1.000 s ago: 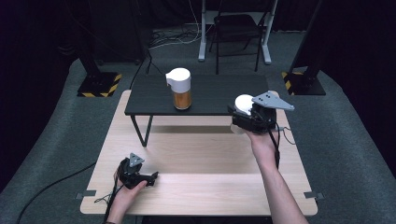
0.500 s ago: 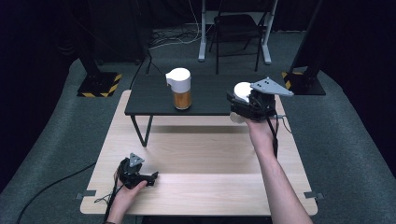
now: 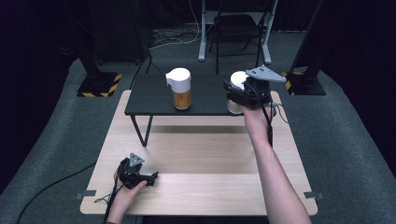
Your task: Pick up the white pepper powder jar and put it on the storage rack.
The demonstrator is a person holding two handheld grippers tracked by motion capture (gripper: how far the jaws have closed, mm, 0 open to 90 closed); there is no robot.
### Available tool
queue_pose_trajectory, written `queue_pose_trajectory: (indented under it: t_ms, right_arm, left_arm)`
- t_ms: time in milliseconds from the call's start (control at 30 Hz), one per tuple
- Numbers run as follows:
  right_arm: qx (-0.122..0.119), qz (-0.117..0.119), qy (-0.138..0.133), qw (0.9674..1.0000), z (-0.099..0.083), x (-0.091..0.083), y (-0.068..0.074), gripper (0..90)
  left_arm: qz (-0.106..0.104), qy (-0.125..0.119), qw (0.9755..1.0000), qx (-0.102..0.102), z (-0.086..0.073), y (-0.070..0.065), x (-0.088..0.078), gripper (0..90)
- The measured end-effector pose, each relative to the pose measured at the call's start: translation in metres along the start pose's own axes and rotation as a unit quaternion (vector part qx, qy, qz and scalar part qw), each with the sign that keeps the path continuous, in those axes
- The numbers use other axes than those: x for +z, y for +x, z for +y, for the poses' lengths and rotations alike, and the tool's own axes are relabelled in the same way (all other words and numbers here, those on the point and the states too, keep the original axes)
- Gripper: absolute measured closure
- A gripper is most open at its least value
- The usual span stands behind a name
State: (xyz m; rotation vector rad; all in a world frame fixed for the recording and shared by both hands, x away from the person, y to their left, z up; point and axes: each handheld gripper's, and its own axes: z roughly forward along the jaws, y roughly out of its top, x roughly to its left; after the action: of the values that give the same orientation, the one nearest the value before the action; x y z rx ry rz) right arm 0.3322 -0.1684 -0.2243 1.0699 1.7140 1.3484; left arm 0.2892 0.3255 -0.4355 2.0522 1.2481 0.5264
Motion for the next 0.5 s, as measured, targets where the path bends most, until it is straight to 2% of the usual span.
queue_pose_trajectory:
  t_ms: [500]
  right_arm:
    - [0.011, -0.008, 0.014, 0.9998, 0.005, 0.031, -0.003, 29.8]
  left_arm:
    - [-0.002, 0.000, 1.0000, 0.000, 0.000, 0.000, 0.000, 0.0]
